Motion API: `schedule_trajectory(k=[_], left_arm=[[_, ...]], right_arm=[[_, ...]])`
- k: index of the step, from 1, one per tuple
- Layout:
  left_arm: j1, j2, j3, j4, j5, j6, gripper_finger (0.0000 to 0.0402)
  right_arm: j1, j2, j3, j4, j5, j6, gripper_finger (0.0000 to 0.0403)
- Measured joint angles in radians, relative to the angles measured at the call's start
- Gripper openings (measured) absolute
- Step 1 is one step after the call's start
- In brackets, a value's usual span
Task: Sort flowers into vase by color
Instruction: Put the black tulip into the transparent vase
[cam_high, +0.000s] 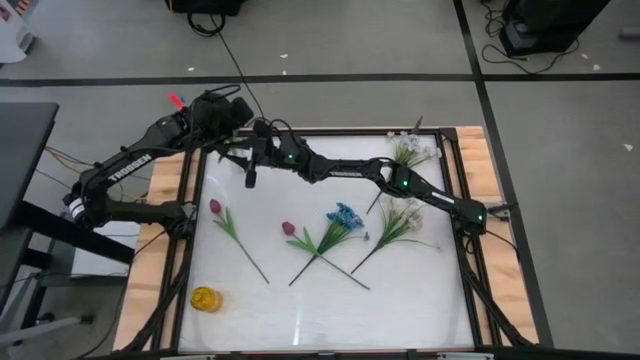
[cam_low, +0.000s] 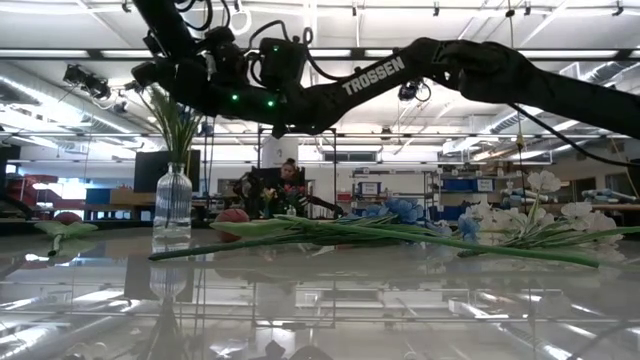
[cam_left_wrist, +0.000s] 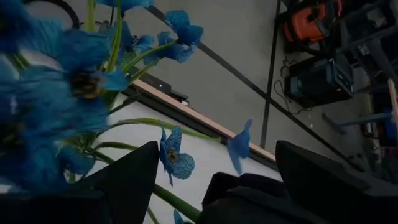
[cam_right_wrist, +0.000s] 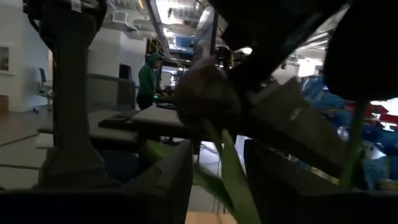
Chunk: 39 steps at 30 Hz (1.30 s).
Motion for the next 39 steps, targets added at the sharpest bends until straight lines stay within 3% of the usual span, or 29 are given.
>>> schedule_trajectory(k=[4,9,11,15,23,27,32,39], left_arm=[[0.0,-0.001,0.0,0.003,0.008,0.012,0.0329],[0.0,-0.001,0.0,0.0,0.013,0.014,0.0329],[0.0,-0.001,0.0,0.0,0.015,0.015,0.0329],[0.0,-0.001,0.0,0.0,0.036,0.042,0.0329],[0.001,-0.009,0.0,0.021,0.043,0.434,0.0329],[0.0,-0.008,0.0,0.018,0.032,0.551,0.0329],[0.002,-0.009,0.001,0.013,-0.033,0.635,0.033],[0.0,-0.01,0.001,0.008,-0.038,0.65,0.0342]], right_arm=[[0.006,0.0,0.0,-0.001,0.015,0.0,0.013],[0.006,-0.001,0.0,-0.016,0.021,0.001,0.0033],[0.006,-0.001,0.0,-0.015,0.022,0.001,0.0013],[0.006,-0.001,0.0,-0.018,0.032,0.006,0.0021],[0.014,-0.005,0.002,-0.087,0.018,0.0,0.0007],[0.022,-0.005,0.003,-0.112,0.003,-0.03,0.0004],[0.029,-0.007,0.002,-0.16,-0.065,-0.043,0.0002],[0.034,-0.001,-0.001,-0.18,-0.053,-0.051,0.0002]])
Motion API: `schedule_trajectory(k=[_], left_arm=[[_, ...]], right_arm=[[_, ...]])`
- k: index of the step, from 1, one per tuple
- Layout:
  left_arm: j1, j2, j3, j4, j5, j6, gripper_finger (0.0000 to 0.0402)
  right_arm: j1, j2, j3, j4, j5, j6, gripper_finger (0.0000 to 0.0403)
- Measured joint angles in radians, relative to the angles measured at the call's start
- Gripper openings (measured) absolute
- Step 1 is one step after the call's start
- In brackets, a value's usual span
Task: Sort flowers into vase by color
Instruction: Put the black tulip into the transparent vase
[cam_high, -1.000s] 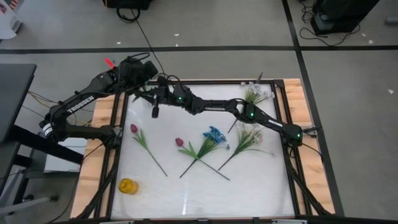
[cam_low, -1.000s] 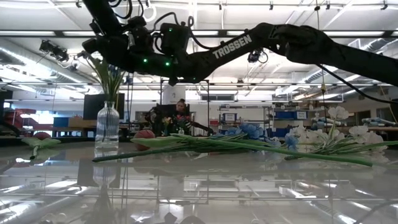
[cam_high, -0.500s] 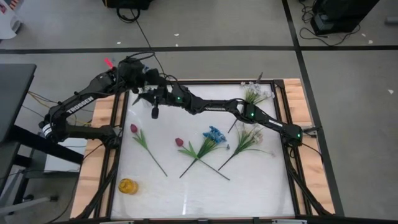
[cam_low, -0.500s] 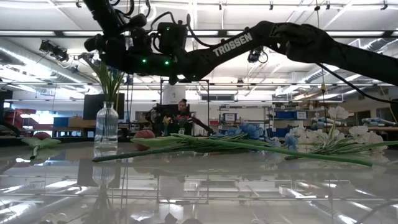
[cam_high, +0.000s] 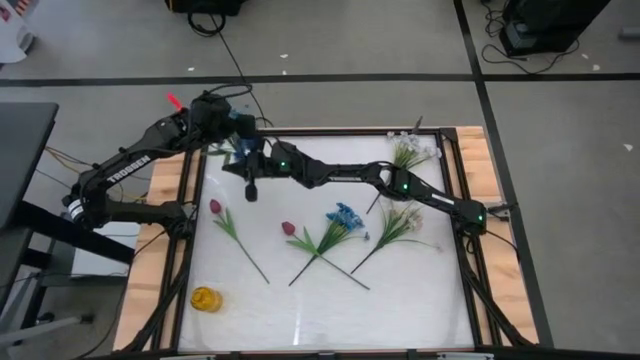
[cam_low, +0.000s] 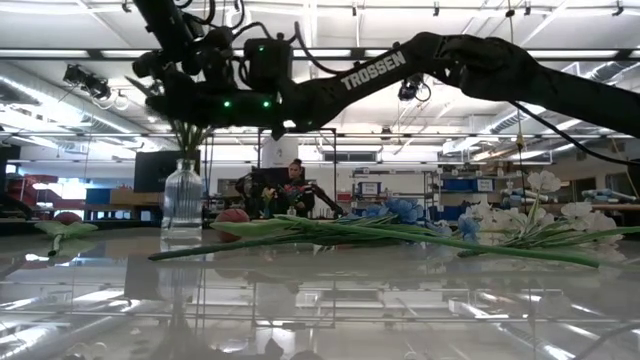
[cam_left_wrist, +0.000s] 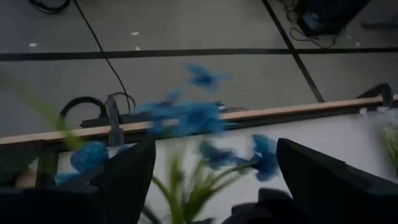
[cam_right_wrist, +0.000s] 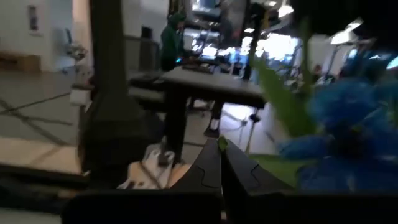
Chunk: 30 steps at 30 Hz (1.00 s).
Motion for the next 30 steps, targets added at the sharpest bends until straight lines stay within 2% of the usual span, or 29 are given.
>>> schedule_trajectory(k=[6,14,18,23,30], left_arm=[[0.0,0.0,0.0,-0.027,0.011,-0.117,0.0367],[-0.009,0.001,0.0,-0.032,0.012,-0.199,0.037],[-0.034,0.001,0.0,-0.032,0.012,-0.225,0.0371],[-0.071,0.01,0.0,-0.022,0.012,-0.245,0.0371],[-0.11,0.01,0.0,-0.018,0.001,-0.282,0.0371]], right_arm=[[0.0,0.0,0.0,0.056,0.05,0.028,0.0019],[0.004,0.0,0.0,0.15,0.114,0.075,0.0093],[0.01,0.0,0.0,0.189,0.158,0.053,0.0134],[0.013,0.0,0.0,0.182,0.162,0.024,0.0175],[0.014,0.0,0.0,0.199,0.204,0.022,0.0187]])
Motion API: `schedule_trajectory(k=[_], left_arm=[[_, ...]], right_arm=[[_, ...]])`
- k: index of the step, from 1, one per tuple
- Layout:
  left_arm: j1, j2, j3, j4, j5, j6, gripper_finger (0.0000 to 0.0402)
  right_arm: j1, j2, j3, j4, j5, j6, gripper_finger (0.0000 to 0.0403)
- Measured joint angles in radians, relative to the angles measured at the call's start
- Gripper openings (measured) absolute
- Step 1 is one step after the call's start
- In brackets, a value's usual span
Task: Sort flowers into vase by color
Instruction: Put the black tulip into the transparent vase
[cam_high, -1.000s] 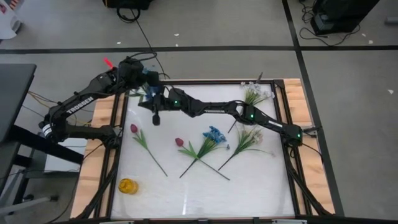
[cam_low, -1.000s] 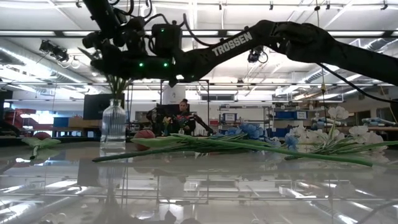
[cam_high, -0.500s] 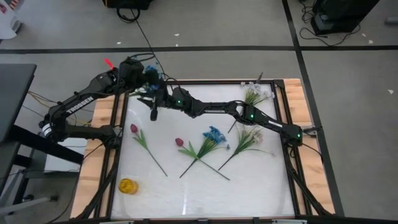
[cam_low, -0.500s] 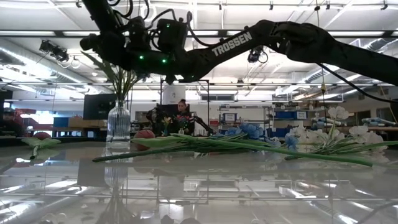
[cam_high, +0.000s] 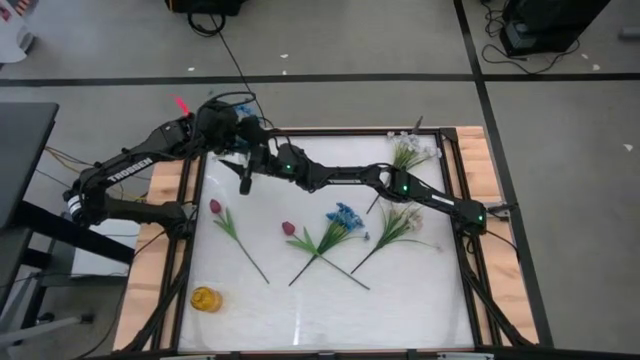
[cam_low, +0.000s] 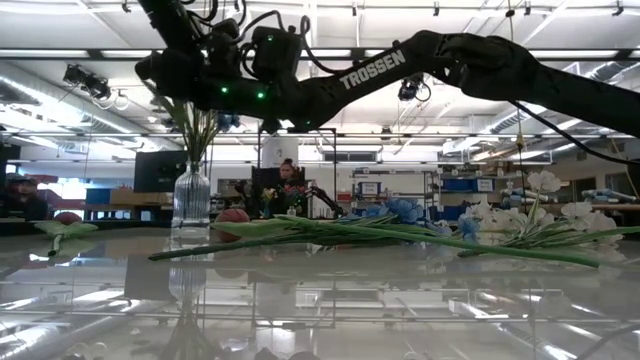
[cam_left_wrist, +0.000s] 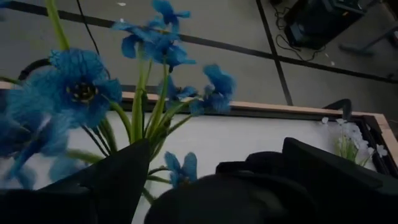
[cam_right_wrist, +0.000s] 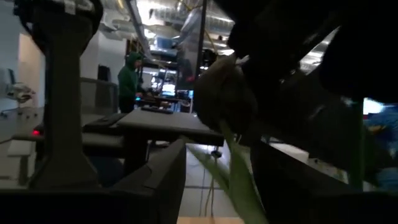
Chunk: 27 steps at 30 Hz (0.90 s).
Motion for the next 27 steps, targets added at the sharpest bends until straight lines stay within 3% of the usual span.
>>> schedule_trajectory(k=[9,18,27], left_arm=[[-0.006,0.0,0.0,-0.006,-0.005,-0.016,0.0371],[-0.024,0.0,0.0,0.019,0.003,-0.018,0.0371],[-0.021,0.0,0.0,0.059,0.006,0.13,0.0391]], right_arm=[[0.004,0.0,0.0,0.002,0.029,-0.005,0.016],[0.002,0.0,0.0,-0.022,0.026,0.003,0.0015],[0.002,-0.004,0.002,-0.105,-0.019,0.004,0.0007]])
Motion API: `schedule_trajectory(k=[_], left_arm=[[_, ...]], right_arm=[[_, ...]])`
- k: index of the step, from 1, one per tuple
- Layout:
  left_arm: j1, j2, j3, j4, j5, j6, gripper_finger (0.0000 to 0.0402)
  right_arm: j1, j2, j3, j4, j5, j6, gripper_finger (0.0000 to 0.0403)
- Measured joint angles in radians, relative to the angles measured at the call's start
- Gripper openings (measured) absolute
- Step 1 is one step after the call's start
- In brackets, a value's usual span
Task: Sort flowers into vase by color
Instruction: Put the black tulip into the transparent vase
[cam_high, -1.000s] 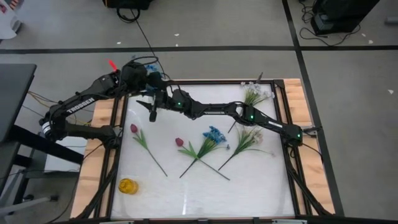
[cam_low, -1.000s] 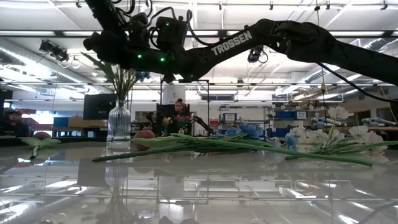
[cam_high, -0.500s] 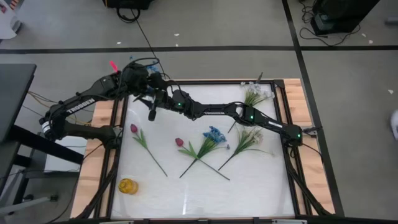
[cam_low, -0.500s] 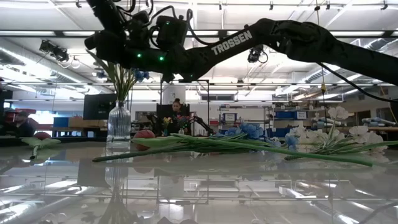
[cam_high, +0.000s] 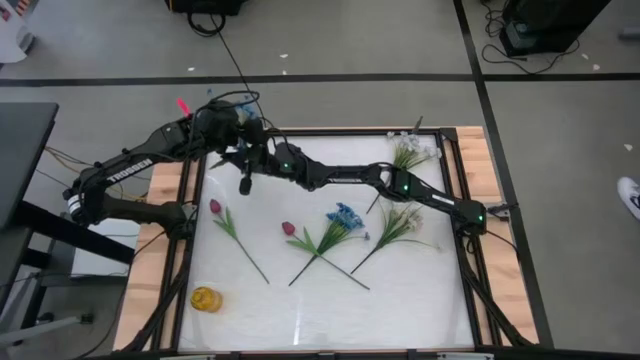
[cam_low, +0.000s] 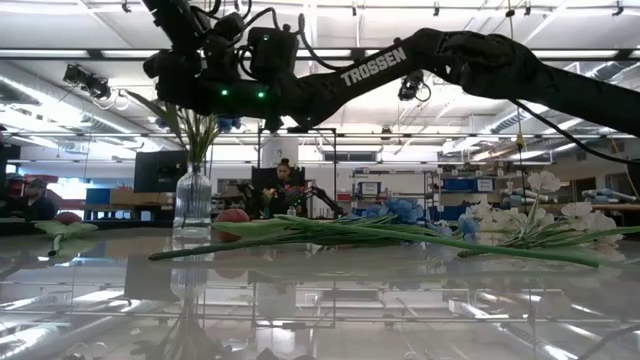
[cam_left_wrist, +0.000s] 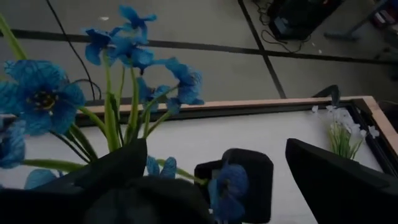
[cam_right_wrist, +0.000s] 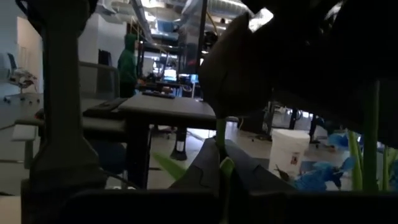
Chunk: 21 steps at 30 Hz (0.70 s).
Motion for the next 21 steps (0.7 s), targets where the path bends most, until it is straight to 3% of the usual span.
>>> schedule_trajectory(k=[7,21], left_arm=[[0.004,0.0,0.0,0.002,0.068,0.062,0.04],[0.05,-0.034,-0.002,0.006,0.085,0.094,0.04]], right_arm=[[0.001,0.0,0.0,0.0,0.04,-0.002,0.0007],[0.018,0.0,0.001,-0.05,0.05,0.033,0.0007]])
